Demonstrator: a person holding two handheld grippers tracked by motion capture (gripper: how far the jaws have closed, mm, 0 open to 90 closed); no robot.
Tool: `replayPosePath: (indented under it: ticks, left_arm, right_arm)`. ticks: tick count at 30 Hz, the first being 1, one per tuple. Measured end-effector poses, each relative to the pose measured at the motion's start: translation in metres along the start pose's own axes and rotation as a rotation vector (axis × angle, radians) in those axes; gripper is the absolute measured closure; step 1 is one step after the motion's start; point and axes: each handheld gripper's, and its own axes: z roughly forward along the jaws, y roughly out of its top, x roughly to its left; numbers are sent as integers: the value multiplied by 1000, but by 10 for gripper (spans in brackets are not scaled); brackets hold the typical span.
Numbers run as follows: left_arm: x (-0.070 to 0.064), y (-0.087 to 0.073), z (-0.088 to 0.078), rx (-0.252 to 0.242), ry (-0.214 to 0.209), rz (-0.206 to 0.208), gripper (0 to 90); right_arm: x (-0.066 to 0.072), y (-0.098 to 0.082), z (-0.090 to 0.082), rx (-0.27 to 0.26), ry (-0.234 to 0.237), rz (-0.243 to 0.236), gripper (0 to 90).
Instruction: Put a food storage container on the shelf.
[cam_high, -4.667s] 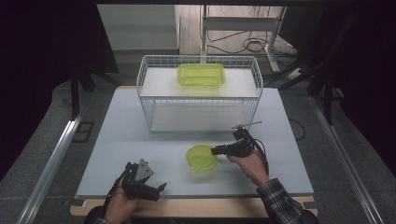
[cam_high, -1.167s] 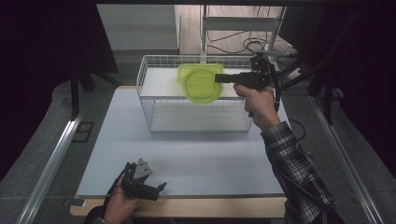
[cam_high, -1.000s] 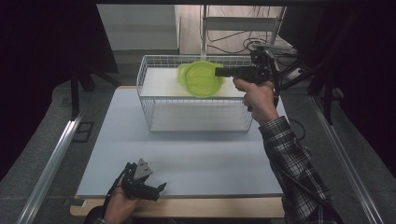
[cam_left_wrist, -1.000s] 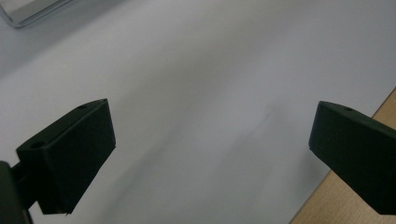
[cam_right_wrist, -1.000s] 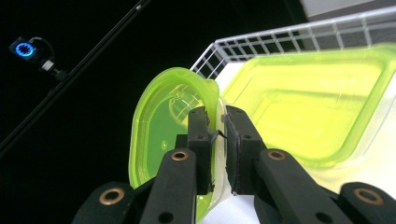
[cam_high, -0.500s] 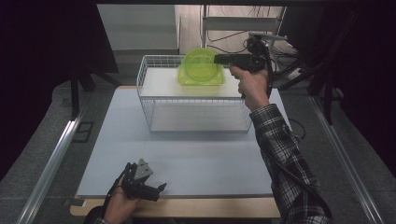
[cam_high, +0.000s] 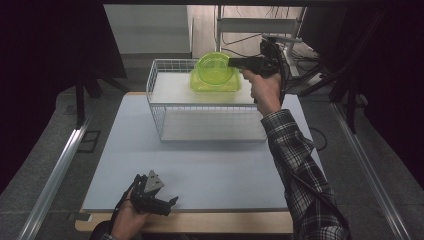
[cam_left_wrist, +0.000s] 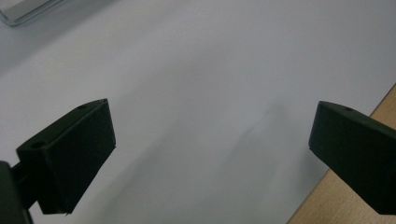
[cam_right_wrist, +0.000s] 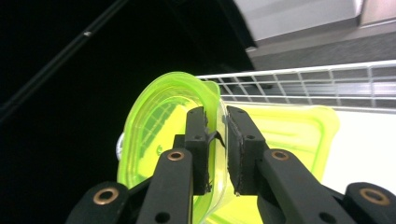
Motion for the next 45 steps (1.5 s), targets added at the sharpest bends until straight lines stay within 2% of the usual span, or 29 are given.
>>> replayPosePath:
  ticks: [6,8,10,16,20,23,30,33,34,45]
  left_arm:
    - [0,0,0,1,-1,2,3]
    - [0,0,0,1,-1,2,3]
    - [0,0,0,2,-1,2,3]
    - [0,0,0,5,-1,4,3]
    - [0,0,0,5,-1,5,3]
    - [0,0,0,5,-1,5,3]
    - [-1,0,1,7,1,7,3]
    - [-1,0,1,8,1,7,3]
    - [-1,0,1,8,2,7,3]
    - [-1,0,1,10,3,8,3]
  right_arm:
    - [4,2,5,-2,-79,-43,756]
    - [4,2,6,-3,-85,-46,755]
    - [5,2,8,1,-111,-61,741]
    - [3,2,11,2,-122,-64,699]
    - [4,2,10,0,-116,-69,654]
    - [7,3,6,3,-93,-82,559]
    - [13,-1,-1,24,-66,-147,403]
    - [15,-3,-2,32,-71,-170,361]
    - [16,-7,-4,40,-77,-199,322]
    - [13,-26,-19,54,-62,-271,216]
